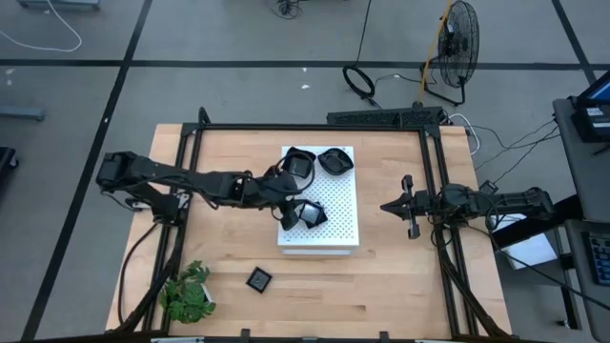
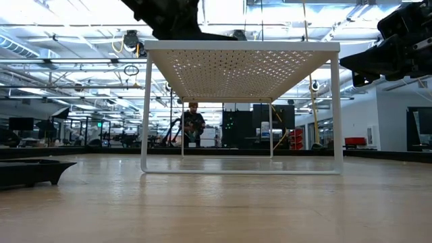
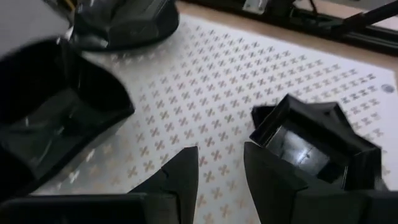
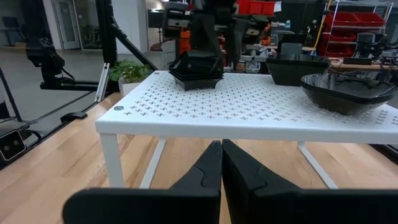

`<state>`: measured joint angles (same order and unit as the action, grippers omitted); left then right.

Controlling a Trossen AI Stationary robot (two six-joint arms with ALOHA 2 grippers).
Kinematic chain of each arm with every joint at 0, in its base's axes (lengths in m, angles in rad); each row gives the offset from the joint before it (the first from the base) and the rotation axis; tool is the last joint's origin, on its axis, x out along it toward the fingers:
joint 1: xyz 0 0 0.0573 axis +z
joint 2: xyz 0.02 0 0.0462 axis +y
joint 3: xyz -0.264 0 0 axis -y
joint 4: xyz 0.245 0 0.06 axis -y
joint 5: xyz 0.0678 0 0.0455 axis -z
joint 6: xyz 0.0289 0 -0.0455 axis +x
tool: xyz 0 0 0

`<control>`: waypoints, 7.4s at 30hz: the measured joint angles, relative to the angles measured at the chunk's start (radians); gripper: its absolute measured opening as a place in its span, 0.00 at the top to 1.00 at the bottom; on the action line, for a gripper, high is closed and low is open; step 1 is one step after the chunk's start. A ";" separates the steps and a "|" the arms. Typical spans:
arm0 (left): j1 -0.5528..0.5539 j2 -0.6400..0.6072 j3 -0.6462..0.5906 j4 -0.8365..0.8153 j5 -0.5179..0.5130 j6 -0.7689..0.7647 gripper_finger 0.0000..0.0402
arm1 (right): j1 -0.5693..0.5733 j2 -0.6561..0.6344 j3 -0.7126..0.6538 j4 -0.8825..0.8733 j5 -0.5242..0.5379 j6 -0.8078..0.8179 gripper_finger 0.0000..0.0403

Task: Pick & Place Mini shaped plates
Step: Stack the black square plate on top of the other black square plates on the shelf

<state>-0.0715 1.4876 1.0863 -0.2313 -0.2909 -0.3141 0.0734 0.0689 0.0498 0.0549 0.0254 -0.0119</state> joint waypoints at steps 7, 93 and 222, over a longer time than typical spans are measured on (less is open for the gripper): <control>0.005 0.000 0.000 0.055 0.000 0.100 0.67 | 0.000 0.000 0.000 0.000 0.000 0.000 1.00; -0.167 -0.096 -0.003 -0.300 -0.044 -0.262 0.67 | 0.000 0.000 0.000 0.000 0.000 0.000 1.00; -0.530 -0.433 -0.064 -0.695 -0.108 -1.162 0.99 | 0.000 0.000 0.000 0.000 0.000 0.000 1.00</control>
<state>-0.6016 1.0542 1.0218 -0.9259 -0.3991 -1.4758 0.0735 0.0689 0.0502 0.0551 0.0254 -0.0116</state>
